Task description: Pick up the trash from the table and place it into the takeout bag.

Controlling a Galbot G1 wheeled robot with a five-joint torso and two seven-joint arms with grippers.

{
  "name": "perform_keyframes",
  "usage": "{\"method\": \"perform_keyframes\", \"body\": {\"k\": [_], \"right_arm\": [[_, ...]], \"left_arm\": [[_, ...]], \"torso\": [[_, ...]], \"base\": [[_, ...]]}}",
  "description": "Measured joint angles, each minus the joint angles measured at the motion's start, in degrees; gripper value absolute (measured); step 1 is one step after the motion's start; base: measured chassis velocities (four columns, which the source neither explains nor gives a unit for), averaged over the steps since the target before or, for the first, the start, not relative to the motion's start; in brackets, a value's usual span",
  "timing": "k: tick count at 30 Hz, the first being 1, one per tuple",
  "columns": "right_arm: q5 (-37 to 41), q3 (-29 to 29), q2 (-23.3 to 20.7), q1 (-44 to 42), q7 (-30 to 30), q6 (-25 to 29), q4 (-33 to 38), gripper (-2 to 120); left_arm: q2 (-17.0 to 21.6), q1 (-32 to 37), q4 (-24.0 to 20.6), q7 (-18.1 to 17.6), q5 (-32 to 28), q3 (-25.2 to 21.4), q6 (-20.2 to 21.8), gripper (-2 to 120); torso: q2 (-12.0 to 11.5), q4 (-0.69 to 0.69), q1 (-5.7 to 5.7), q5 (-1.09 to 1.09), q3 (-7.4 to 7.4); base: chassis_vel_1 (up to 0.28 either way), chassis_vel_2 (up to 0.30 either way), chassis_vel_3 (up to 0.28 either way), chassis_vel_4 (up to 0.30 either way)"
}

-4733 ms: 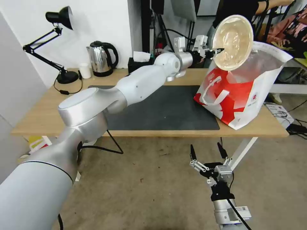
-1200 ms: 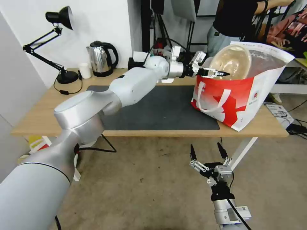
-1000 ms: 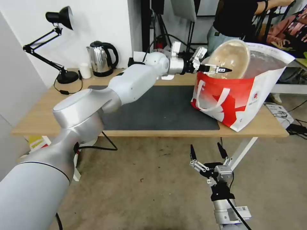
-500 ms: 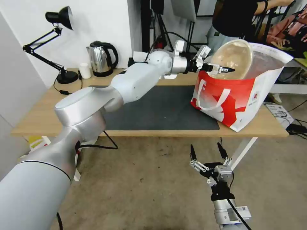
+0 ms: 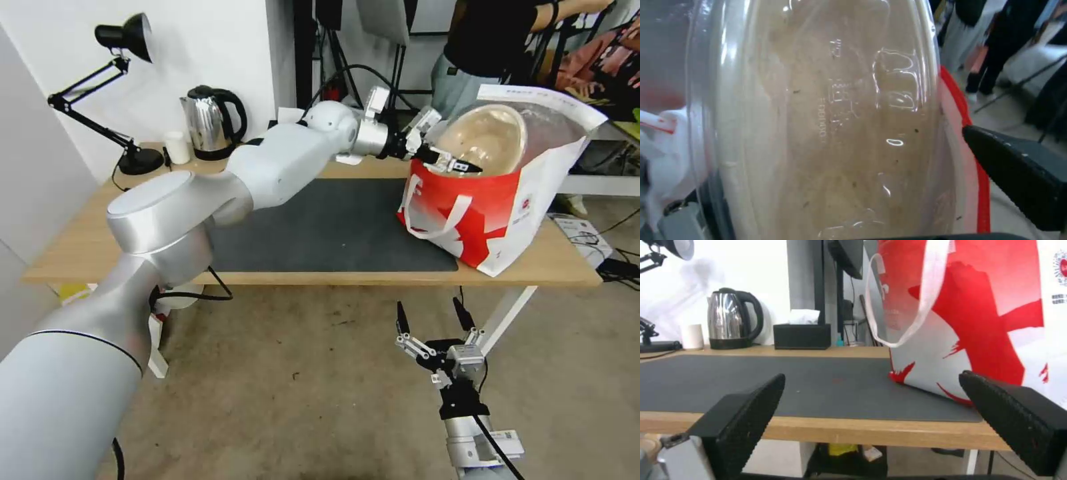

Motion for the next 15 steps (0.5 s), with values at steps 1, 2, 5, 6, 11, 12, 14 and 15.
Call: {"method": "perform_keyframes", "body": {"k": [1, 2, 5, 6, 11, 12, 14, 15], "right_arm": [[0.0, 0.0, 0.0, 0.0, 0.0, 0.0, 0.0, 100], [0.0, 0.0, 0.0, 0.0, 0.0, 0.0, 0.0, 100], [0.0, 0.0, 0.0, 0.0, 0.0, 0.0, 0.0, 100], [0.0, 0.0, 0.0, 0.0, 0.0, 0.0, 0.0, 100], [0.0, 0.0, 0.0, 0.0, 0.0, 0.0, 0.0, 100], [0.0, 0.0, 0.0, 0.0, 0.0, 0.0, 0.0, 100], [0.0, 0.0, 0.0, 0.0, 0.0, 0.0, 0.0, 100], [0.0, 0.0, 0.0, 0.0, 0.0, 0.0, 0.0, 100]], "left_arm": [[-0.1, -0.4, 0.0, 0.2, 1.4, -0.3, -0.5, 100], [-0.1, -0.4, 0.0, 0.2, 1.4, -0.3, -0.5, 100], [-0.4, -1.9, -0.4, 0.2, 4.3, -1.7, -1.6, 100], [-0.4, -1.9, -0.4, 0.2, 4.3, -1.7, -1.6, 100], [-0.7, -3.7, -0.5, -0.8, 5.0, -2.7, -2.2, 100], [-0.8, -3.9, -0.4, -1.1, 4.9, -2.7, -2.3, 100], [-0.9, -4.1, -0.1, -1.6, 4.8, -2.7, -2.3, 100], [-1.0, -4.2, 0.0, -1.9, 4.8, -2.7, -2.3, 100]], "torso": [[0.0, 0.01, 0.0, 0.0, 0.0], [0.0, 0.01, 0.0, 0.0, 0.0], [0.0, -0.01, 0.0, 0.01, 0.0], [0.0, -0.01, 0.0, 0.01, 0.0], [0.0, 0.0, 0.0, 0.0, 0.0], [0.0, 0.0, 0.0, 0.01, 0.0], [0.0, 0.0, 0.0, 0.0, 0.0], [0.0, -0.02, 0.0, 0.01, 0.0]], "base": [[0.0, 0.0, 0.0, 0.0], [0.0, 0.0, 0.0, 0.0], [0.0, 0.0, 0.0, 0.0], [0.0, 0.0, 0.0, 0.0], [0.0, 0.0, 0.0, 0.0], [0.0, 0.0, 0.0, 0.0], [0.0, 0.0, 0.0, 0.0], [0.0, 0.0, 0.0, 0.0]]}}
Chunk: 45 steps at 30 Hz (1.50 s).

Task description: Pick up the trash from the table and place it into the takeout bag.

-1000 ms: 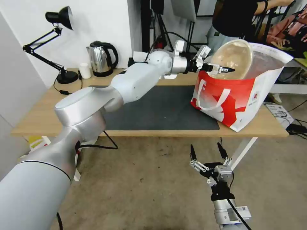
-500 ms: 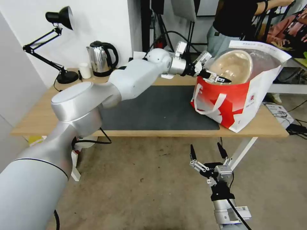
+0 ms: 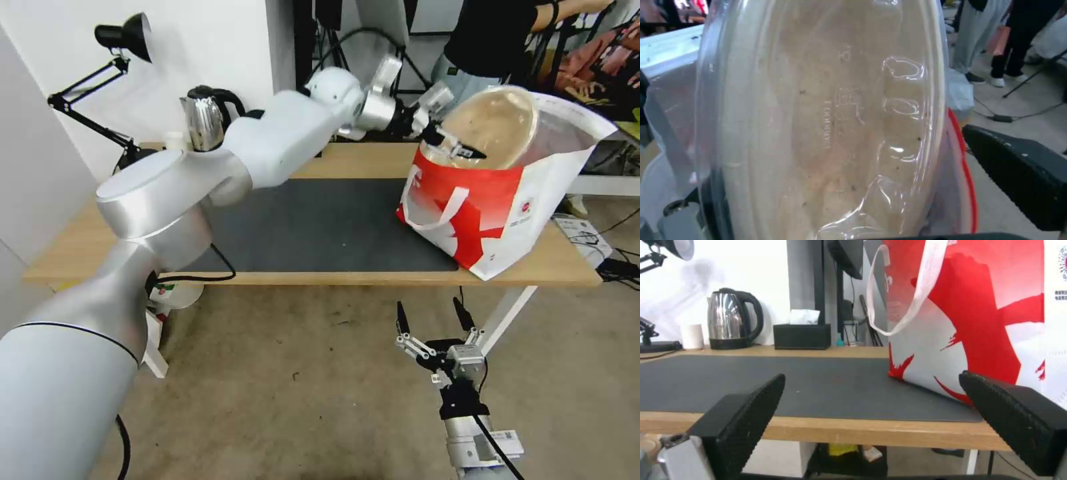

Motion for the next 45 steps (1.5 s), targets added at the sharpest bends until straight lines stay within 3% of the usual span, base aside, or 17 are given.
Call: {"method": "perform_keyframes", "body": {"k": [13, 20, 27, 29, 32, 35, 37, 41, 45], "right_arm": [[0.0, 0.0, 0.0, 0.0, 0.0, 0.0, 0.0, 100], [0.0, 0.0, 0.0, 0.0, 0.0, 0.0, 0.0, 100], [0.0, 0.0, 0.0, 0.0, 0.0, 0.0, 0.0, 100], [0.0, 0.0, 0.0, 0.0, 0.0, 0.0, 0.0, 100], [0.0, 0.0, 0.0, 0.0, 0.0, 0.0, 0.0, 100], [0.0, 0.0, 0.0, 0.0, 0.0, 0.0, 0.0, 100], [0.0, 0.0, 0.0, 0.0, 0.0, 0.0, 0.0, 100], [0.0, 0.0, 0.0, 0.0, 0.0, 0.0, 0.0, 100], [0.0, 0.0, 0.0, 0.0, 0.0, 0.0, 0.0, 100]], "left_arm": [[0.6, -0.8, -1.6, -1.2, 0.1, 1.8, -0.7, 100], [0.7, -0.2, -3.4, -2.7, 2.8, 4.9, -4.8, 100], [0.1, -0.6, -3.7, 1.2, 10.4, 4.4, -4.2, 100], [-0.2, -1.6, -3.5, 4.7, 17.9, 4.8, -5.0, 100], [-0.6, -1.9, -2.4, 4.8, 24.3, 5.0, -6.7, 100], [-0.7, -2.3, -1.4, 10.0, 28.1, 4.4, -10.1, 100], [-0.7, -2.4, -1.0, 12.1, 28.2, 4.2, -9.5, 100], [-0.7, -2.4, -0.6, 12.0, 27.2, 3.5, -9.8, 100], [-0.8, -3.8, -0.9, 11.9, 31.5, 2.0, -10.9, 100]], "torso": [[0.0, 0.01, 0.0, 0.0, 0.0], [0.0, 0.0, 0.0, 0.0, 0.0], [0.0, 0.01, 0.0, -0.01, 0.0], [0.0, 0.01, 0.0, 0.0, -0.01], [0.0, 0.0, 0.0, 0.0, 0.0], [0.0, 0.0, 0.01, -0.01, 0.0], [0.0, 0.02, 0.0, 0.0, 0.0], [0.0, 0.02, 0.0, 0.0, 0.0], [0.0, 0.02, 0.0, 0.0, 0.0]], "base": [[0.0, 0.0, 0.0, 0.0], [0.0, 0.0, 0.0, 0.0], [0.0, 0.0, 0.0, 0.0], [0.0, 0.0, 0.0, 0.0], [0.0, 0.0, 0.0, 0.0], [0.0, 0.0, 0.0, 0.0], [0.0, 0.0, 0.0, 0.0], [0.0, 0.0, 0.0, 0.0], [0.0, 0.0, 0.0, 0.0]]}}
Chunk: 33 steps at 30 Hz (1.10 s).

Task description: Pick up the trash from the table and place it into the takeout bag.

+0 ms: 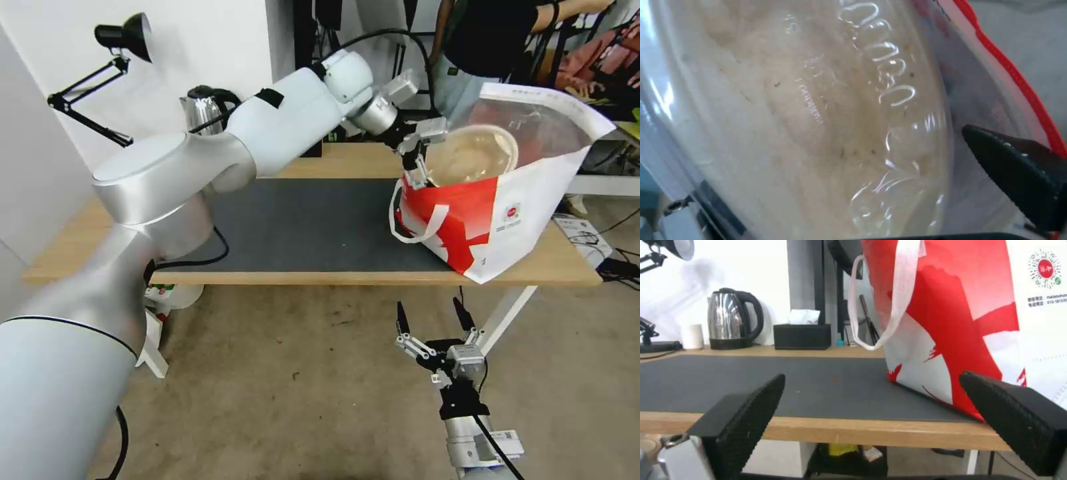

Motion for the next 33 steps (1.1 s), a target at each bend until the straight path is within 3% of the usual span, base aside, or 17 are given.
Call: {"method": "perform_keyframes", "body": {"k": [3, 5, 7, 10, 16, 21, 23, 24, 25, 26, 28, 31, 33], "right_arm": [[0.0, 0.0, 0.0, 0.0, 0.0, 0.0, 0.0, 100], [0.0, 0.0, 0.0, 0.0, 0.0, 0.0, 0.0, 100], [0.0, 0.0, 0.0, 0.0, 0.0, 0.0, 0.0, 100], [0.0, 0.0, 0.0, 0.0, 0.0, 0.0, 0.0, 100], [0.0, 0.0, 0.0, 0.0, 0.0, 0.0, 0.0, 100], [0.0, 0.0, 0.0, 0.0, 0.0, 0.0, 0.0, 100], [0.0, 0.0, 0.0, 0.0, 0.0, 0.0, 0.0, 100], [0.0, 0.0, 0.0, 0.0, 0.0, 0.0, 0.0, 100], [0.0, 0.0, 0.0, 0.0, 0.0, 0.0, 0.0, 100], [0.0, 0.0, 0.0, 0.0, 0.0, 0.0, 0.0, 100], [0.0, 0.0, 0.0, 0.0, 0.0, 0.0, 0.0, 100], [0.0, 0.0, 0.0, 0.0, 0.0, 0.0, 0.0, 100], [0.0, 0.0, 0.0, 0.0, 0.0, 0.0, 0.0, 100]], "left_arm": [[0.0, -0.4, -0.8, -1.5, 0.5, 0.0, -1.1, 100], [-0.1, -0.8, -1.0, -5.8, -1.4, 0.5, -1.5, 100], [-0.1, -1.1, -1.0, -6.5, -2.0, 0.6, -1.5, 100], [-0.1, -2.0, -0.5, -10.4, -5.0, 1.7, -1.2, 100], [0.0, -2.5, -1.8, -16.1, -5.4, 3.1, -1.7, 100], [0.0, -2.3, -2.6, -16.0, -5.4, 4.7, -4.5, 100], [0.0, -2.4, -2.6, -12.8, -10.8, 6.8, -8.8, 100], [0.0, -2.4, -2.6, -10.6, -14.2, 7.2, -8.2, 100], [0.0, -2.3, -2.9, -11.8, -20.2, 7.5, -4.5, 100], [0.0, -2.3, -2.9, -11.8, -20.2, 7.5, -4.5, 100], [0.0, -2.0, -1.4, -16.9, -23.2, 8.4, -4.4, 100], [0.3, -1.8, -1.6, -14.9, -23.1, 8.5, -3.6, 100], [0.6, -0.8, -3.0, -14.7, -33.0, 8.4, -0.4, 100]], "torso": [[0.0, 0.0, 0.0, 0.0, 0.0], [0.0, -0.02, 0.0, 0.0, 0.0], [0.0, -0.01, 0.01, 0.0, 0.0], [0.0, -0.01, 0.0, -0.01, 0.0], [0.0, 0.0, 0.0, 0.0, 0.0], [0.0, -0.02, 0.0, 0.0, 0.0], [0.0, 0.0, 0.0, 0.0, 0.0], [0.0, 0.0, 0.0, 0.0, 0.0], [0.0, -0.01, 0.0, 0.0, 0.0], [0.0, -0.01, 0.0, 0.0, 0.0], [0.0, -0.05, -0.01, 0.0, 0.0], [0.0, 0.02, 0.01, 0.0, 0.0], [0.0, 0.04, 0.01, -0.02, 0.01]], "base": [[0.0, 0.0, 0.0, 0.0], [0.0, 0.0, 0.0, 0.0], [0.0, 0.0, 0.0, 0.0], [0.0, 0.0, 0.0, 0.0], [0.0, 0.0, 0.0, 0.0], [0.0, 0.0, 0.0, 0.0], [0.0, 0.0, 0.0, 0.0], [0.0, 0.0, 0.0, 0.0], [0.0, 0.0, 0.0, 0.0], [0.0, 0.0, 0.0, 0.0], [0.0, 0.0, 0.0, 0.0], [0.0, 0.0, 0.0, 0.0], [0.0, 0.0, 0.0, 0.0]]}}
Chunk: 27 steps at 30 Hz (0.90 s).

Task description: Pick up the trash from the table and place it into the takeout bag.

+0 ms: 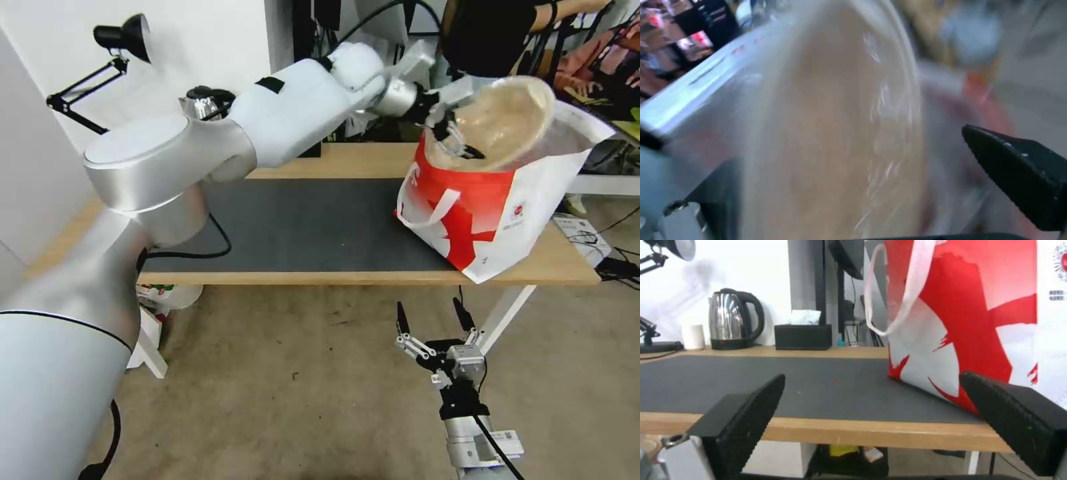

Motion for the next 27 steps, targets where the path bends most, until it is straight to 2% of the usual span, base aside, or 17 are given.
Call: {"method": "perform_keyframes", "body": {"k": [1, 2, 3, 4, 6, 8, 9, 10, 12, 13, 14, 15, 16, 17, 19, 21, 27], "right_arm": [[0.0, 0.0, 0.0, 0.0, 0.0, 0.0, 0.0, 100], [0.0, 0.0, 0.0, 0.0, 0.0, 0.0, 0.0, 100], [0.0, 0.0, 0.0, 0.0, 0.0, 0.0, 0.0, 100], [0.0, 0.0, 0.0, 0.0, 0.0, 0.0, 0.0, 100], [0.0, 0.0, 0.0, 0.0, 0.0, 0.0, 0.0, 100], [0.0, 0.0, 0.0, 0.0, 0.0, 0.0, 0.0, 100], [0.0, 0.0, 0.0, 0.0, 0.0, 0.0, 0.0, 100], [0.0, 0.0, 0.0, 0.0, 0.0, 0.0, 0.0, 100], [0.0, 0.0, 0.0, 0.0, 0.0, 0.0, 0.0, 100], [0.0, 0.0, 0.0, 0.0, 0.0, 0.0, 0.0, 100], [0.0, 0.0, 0.0, 0.0, 0.0, 0.0, 0.0, 100], [0.0, 0.0, 0.0, 0.0, 0.0, 0.0, 0.0, 100], [0.0, 0.0, 0.0, 0.0, 0.0, 0.0, 0.0, 100], [0.0, 0.0, 0.0, 0.0, 0.0, 0.0, 0.0, 100], [0.0, 0.0, 0.0, 0.0, 0.0, 0.0, 0.0, 100], [0.0, 0.0, 0.0, 0.0, 0.0, 0.0, 0.0, 100], [0.0, 0.0, 0.0, 0.0, 0.0, 0.0, 0.0, 100]], "left_arm": [[-0.1, 0.2, -0.3, -0.9, -1.5, -0.3, 0.8, 100], [-0.5, 0.1, -0.9, -5.3, -1.7, -0.5, 1.4, 100], [-0.5, 0.1, -0.9, -5.3, -1.7, -0.5, 1.4, 100], [-0.6, -0.5, -0.3, -3.4, 0.4, 0.0, 0.7, 100], [-0.6, -0.6, -1.1, -4.6, 4.6, -0.1, 0.0, 100], [-0.6, -0.6, -0.9, -3.4, 4.9, -0.4, -0.1, 100], [-0.5, -0.5, -1.3, -2.5, 4.2, -1.5, 1.5, 100], [-0.4, -0.4, -2.7, -6.3, 1.4, -2.0, 3.6, 100], [-0.4, -0.5, -1.4, -7.6, -3.4, -2.3, 5.6, 100], [-0.4, -0.5, -1.4, -7.6, -3.4, -2.3, 5.6, 100], [-0.5, -0.5, -1.6, -11.4, -4.1, -2.4, 7.8, 100], [-0.5, -0.5, -1.2, -14.3, -1.9, -1.9, 7.2, 100], [-0.5, -0.5, -0.7, -14.3, 0.1, -1.7, 6.1, 100], [0.0, -0.2, 0.3, -8.1, 3.2, -2.1, 4.7, 100], [0.5, 0.4, -1.1, -8.3, 1.0, -2.5, 6.5, 100], [0.9, 0.8, -1.5, -11.0, -3.2, -2.3, 6.6, 100], [1.2, 0.6, -0.7, -7.6, 1.3, -2.0, 6.5, 100]], "torso": [[0.0, 0.0, 0.0, 0.0, 0.0], [0.0, -0.1, -0.01, 0.01, -0.02], [0.0, -0.1, -0.01, 0.01, -0.02], [0.0, -0.1, -0.02, 0.04, -0.01], [0.0, -0.09, -0.02, 0.04, -0.01], [0.0, -0.07, -0.02, 0.02, -0.01], [0.0, -0.01, 0.01, 0.01, 0.0], [0.0, -0.02, 0.0, 0.0, -0.01], [0.0, -0.03, -0.01, 0.02, -0.01], [0.0, -0.03, -0.01, 0.02, -0.01], [0.0, -0.07, -0.02, 0.01, -0.01], [0.0, -0.08, -0.02, 0.02, -0.02], [0.0, -0.08, -0.02, 0.02, -0.02], [0.0, -0.02, 0.0, 0.02, 0.0], [0.0, -0.01, 0.0, 0.02, 0.0], [0.0, -0.02, 0.0, -0.01, -0.01], [0.0, -0.07, -0.01, 0.02, -0.01]], "base": [[0.0, 0.0, 0.0, 0.0], [0.0, 0.0, 0.0, 0.0], [0.0, 0.0, 0.0, 0.0], [0.0, 0.0, 0.0, 0.0], [0.0, 0.0, 0.0, 0.0], [0.0, 0.0, 0.0, 0.0], [0.0, 0.0, 0.0, 0.0], [0.0, 0.0, 0.0, 0.0], [0.0, 0.0, 0.0, 0.0], [0.0, 0.0, 0.0, 0.0], [0.0, 0.0, 0.0, 0.0], [0.0, 0.0, 0.0, 0.0], [0.0, 0.0, 0.0, 0.0], [0.0, 0.0, 0.0, 0.0], [0.0, 0.0, 0.0, 0.0], [0.0, 0.0, 0.0, 0.0], [0.0, 0.0, 0.0, 0.0]]}}
